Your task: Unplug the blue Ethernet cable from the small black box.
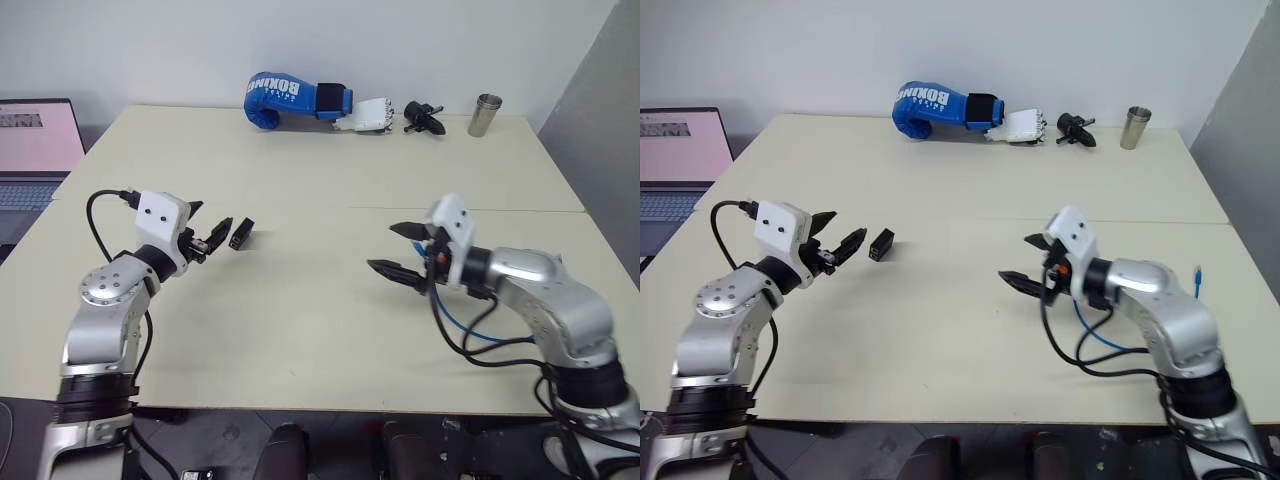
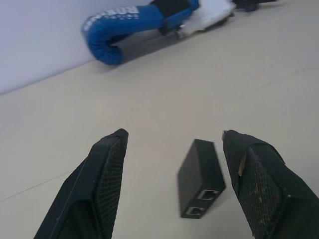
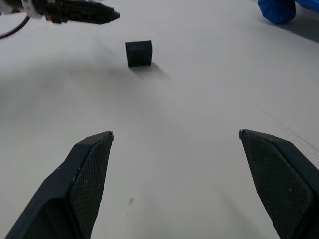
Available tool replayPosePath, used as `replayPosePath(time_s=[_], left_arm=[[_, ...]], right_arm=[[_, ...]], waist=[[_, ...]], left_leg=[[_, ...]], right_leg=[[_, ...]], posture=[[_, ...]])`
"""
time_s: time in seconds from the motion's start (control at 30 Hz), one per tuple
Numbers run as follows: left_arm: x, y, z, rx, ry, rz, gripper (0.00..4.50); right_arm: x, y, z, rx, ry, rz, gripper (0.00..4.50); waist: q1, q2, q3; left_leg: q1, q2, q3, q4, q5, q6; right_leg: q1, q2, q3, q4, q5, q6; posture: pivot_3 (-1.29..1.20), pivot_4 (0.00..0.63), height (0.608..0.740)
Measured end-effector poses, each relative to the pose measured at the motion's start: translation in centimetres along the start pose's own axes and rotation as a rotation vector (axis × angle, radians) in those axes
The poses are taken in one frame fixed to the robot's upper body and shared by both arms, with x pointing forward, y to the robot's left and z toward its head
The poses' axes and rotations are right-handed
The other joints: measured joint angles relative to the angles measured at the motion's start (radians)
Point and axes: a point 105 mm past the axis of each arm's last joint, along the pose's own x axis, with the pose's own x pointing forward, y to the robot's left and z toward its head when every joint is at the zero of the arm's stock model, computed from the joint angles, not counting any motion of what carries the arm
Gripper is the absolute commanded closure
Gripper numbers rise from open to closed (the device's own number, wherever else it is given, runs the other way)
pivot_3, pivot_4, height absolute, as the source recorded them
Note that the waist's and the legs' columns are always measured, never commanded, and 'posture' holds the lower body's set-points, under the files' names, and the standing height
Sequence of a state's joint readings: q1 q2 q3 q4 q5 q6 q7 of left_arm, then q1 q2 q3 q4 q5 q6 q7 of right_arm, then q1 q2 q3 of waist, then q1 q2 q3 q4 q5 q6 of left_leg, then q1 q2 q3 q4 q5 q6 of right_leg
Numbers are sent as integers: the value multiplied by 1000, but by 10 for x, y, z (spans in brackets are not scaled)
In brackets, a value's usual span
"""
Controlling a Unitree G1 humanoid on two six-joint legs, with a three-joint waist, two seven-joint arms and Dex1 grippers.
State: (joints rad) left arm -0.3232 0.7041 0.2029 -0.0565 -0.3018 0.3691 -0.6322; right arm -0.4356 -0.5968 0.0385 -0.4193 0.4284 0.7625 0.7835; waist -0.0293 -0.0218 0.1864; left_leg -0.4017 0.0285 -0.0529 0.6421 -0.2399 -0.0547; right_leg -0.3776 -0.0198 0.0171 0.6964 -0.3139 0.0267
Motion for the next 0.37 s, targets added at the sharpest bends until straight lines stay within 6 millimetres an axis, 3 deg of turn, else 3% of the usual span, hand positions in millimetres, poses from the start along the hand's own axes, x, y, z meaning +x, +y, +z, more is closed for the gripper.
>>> replayPosePath(time_s=[0.2, 0.37], left_arm=[[-25, -1, 0, 45, 119, -231, 1279], [-36, 2, 10, 8, 120, -310, 1279]], right_arm=[[-42, 4, 4, -38, 23, 86, 206], [-56, -1, 13, -53, 22, 99, 206]], waist=[[-7, 0, 1], [-3, 0, 1]], left_leg=[[1, 2, 0, -2, 0, 0], [1, 2, 1, -2, 0, 0]], right_leg=[[-1, 2, 0, 0, 0, 0], [0, 2, 0, 0, 0, 0]], posture=[[0, 150, 740], [0, 150, 740]])
